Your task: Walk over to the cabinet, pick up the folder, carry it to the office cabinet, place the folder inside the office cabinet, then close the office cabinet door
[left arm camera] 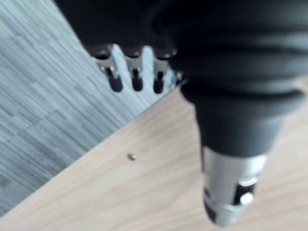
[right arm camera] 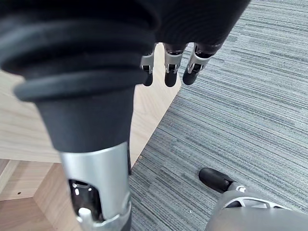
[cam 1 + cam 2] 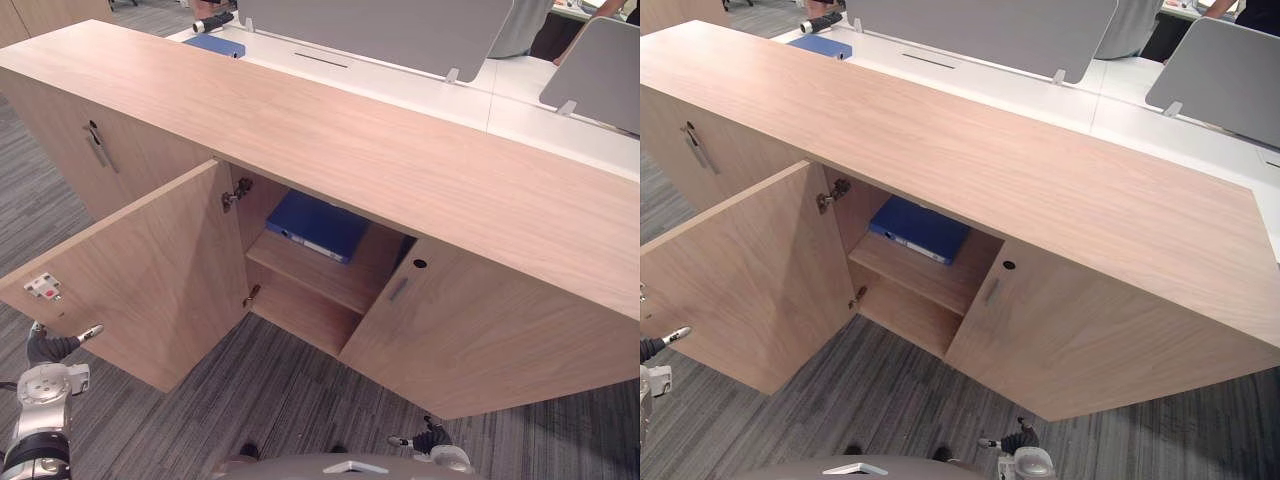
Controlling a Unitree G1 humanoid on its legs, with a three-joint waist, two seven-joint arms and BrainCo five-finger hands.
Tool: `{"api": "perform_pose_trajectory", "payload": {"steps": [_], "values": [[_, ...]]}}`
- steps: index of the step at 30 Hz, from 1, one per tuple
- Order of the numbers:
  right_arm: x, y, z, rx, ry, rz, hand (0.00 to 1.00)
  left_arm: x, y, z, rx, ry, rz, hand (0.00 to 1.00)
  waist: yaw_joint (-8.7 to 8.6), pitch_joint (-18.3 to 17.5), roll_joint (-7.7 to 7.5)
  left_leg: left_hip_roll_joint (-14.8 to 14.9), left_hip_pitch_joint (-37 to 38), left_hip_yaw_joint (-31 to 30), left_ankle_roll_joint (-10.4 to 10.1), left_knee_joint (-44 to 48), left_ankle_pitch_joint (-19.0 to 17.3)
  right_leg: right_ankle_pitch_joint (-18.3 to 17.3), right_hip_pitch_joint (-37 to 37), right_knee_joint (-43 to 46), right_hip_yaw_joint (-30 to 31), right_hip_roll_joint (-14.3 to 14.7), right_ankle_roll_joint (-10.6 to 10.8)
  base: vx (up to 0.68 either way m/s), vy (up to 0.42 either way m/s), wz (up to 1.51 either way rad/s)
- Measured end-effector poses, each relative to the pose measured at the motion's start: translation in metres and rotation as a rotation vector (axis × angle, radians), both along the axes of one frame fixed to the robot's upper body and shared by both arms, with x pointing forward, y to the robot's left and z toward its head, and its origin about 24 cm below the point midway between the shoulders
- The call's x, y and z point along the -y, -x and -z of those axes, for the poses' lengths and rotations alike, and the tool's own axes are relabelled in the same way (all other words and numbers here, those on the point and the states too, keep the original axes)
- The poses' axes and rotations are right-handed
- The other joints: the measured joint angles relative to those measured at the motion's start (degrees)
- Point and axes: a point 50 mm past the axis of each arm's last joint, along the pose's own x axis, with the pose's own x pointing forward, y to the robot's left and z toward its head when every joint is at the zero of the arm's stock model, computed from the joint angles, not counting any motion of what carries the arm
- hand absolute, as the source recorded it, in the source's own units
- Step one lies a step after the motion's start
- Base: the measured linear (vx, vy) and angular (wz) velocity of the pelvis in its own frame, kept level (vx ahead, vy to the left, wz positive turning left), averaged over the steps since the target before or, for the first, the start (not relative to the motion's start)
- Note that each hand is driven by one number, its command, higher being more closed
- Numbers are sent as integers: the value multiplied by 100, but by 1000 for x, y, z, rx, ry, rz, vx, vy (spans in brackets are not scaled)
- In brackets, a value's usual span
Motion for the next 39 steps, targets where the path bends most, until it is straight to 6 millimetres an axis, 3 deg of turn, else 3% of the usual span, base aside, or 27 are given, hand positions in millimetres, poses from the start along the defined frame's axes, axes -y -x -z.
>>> {"api": "perform_pose_trajectory", "payload": {"steps": [11,18,20,21,26,28,30,33,36,39], "values": [[-1,1,1,-4,-17,-9,0,15,8,16,-45,31,37,0,29,-26,41,-20,23,69,8,0,5,29,-3,-15,98,-6,0,-10,1,-2],[-1,-1,-1,11,-13,-10,0,44,29,50,-157,113,87,0,26,-66,160,-29,25,242,11,0,7,94,-63,-50,311,1,26,-38,4,-11],[-2,-1,-1,8,-17,-9,0,65,41,67,-218,174,126,0,14,-68,234,-39,15,298,-3,1,-3,116,-107,-61,430,3,38,-43,8,-13],[-3,0,-1,7,-18,-9,0,67,42,69,-221,180,130,0,13,-68,237,-39,14,304,-8,1,-6,121,-111,-61,439,3,44,-39,4,-9],[-4,3,0,-1,-7,-30,0,117,70,101,-351,312,231,0,-29,-70,244,-32,8,601,-13,1,-10,184,-238,-94,771,12,101,-48,5,-25],[-4,0,-2,13,-4,-34,0,135,71,108,-374,355,289,0,-84,-70,244,-50,16,630,-9,1,-7,202,-238,-115,865,11,122,-35,11,-15],[-6,-1,-2,17,-7,-39,0,169,62,112,-374,415,423,0,-246,-71,243,-64,66,766,15,1,-22,228,-248,-135,1056,8,148,-44,26,-25],[-8,-4,-3,28,-9,-39,0,202,56,114,-373,456,534,0,-375,-74,251,-83,70,955,42,0,-41,344,-280,-260,1267,8,173,-47,39,-38],[-9,-5,-3,32,-8,-40,0,236,29,107,-318,488,674,0,-500,-77,248,-92,70,1124,51,1,-64,412,-349,-303,1436,15,185,-23,16,-29],[-9,-5,-3,31,-7,-42,0,257,1,92,-218,489,766,0,-640,-84,259,-88,148,1273,56,1,-134,480,-342,-358,1619,48,233,1,11,-32]]}}
